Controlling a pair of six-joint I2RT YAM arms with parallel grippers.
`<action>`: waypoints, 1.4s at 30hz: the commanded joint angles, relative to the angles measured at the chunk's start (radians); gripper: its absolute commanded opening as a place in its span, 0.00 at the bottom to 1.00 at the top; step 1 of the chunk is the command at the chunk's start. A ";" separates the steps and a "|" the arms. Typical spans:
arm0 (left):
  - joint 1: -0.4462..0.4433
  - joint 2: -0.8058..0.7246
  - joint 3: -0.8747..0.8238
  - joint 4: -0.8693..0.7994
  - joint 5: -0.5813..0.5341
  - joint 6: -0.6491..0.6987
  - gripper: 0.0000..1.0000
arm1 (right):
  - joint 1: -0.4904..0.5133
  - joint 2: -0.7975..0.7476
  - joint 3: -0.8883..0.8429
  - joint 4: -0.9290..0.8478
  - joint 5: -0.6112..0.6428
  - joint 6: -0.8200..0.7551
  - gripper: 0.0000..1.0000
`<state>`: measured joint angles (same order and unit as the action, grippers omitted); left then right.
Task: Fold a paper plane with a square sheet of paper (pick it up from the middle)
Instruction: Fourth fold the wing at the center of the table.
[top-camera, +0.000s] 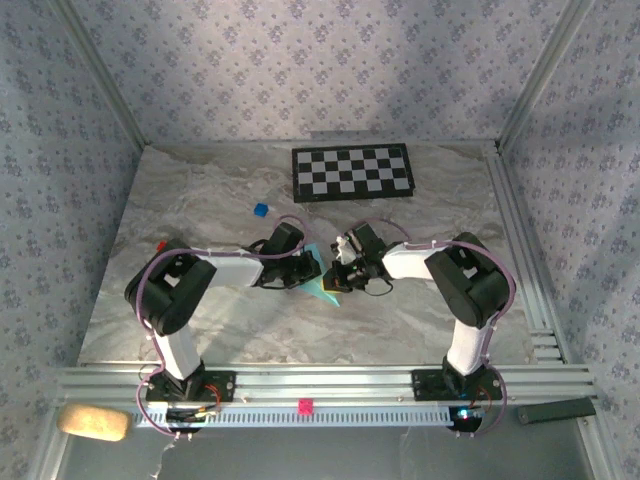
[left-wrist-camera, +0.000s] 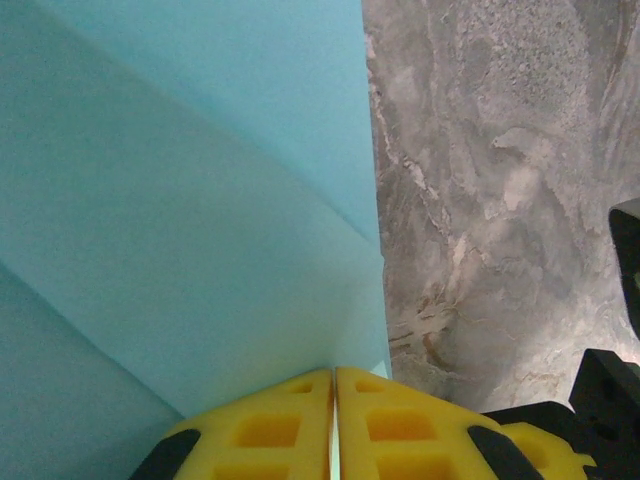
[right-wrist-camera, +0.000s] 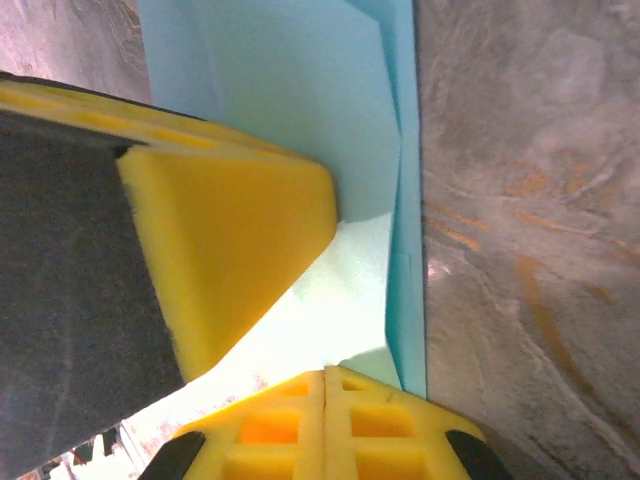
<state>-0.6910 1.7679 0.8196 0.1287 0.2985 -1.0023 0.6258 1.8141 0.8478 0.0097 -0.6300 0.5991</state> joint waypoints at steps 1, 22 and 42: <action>0.020 0.013 -0.001 -0.043 -0.032 0.025 0.10 | -0.005 0.019 -0.066 -0.075 0.050 -0.002 0.00; 0.232 0.072 0.056 -0.090 -0.034 0.138 0.10 | -0.023 -0.002 -0.120 -0.105 0.037 -0.035 0.00; 0.269 -0.069 0.175 -0.236 -0.047 0.216 0.12 | -0.028 0.002 -0.117 -0.085 0.026 -0.021 0.00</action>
<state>-0.4068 1.7821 0.9737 -0.0795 0.2714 -0.8009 0.6018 1.7866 0.7765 0.0792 -0.6662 0.5869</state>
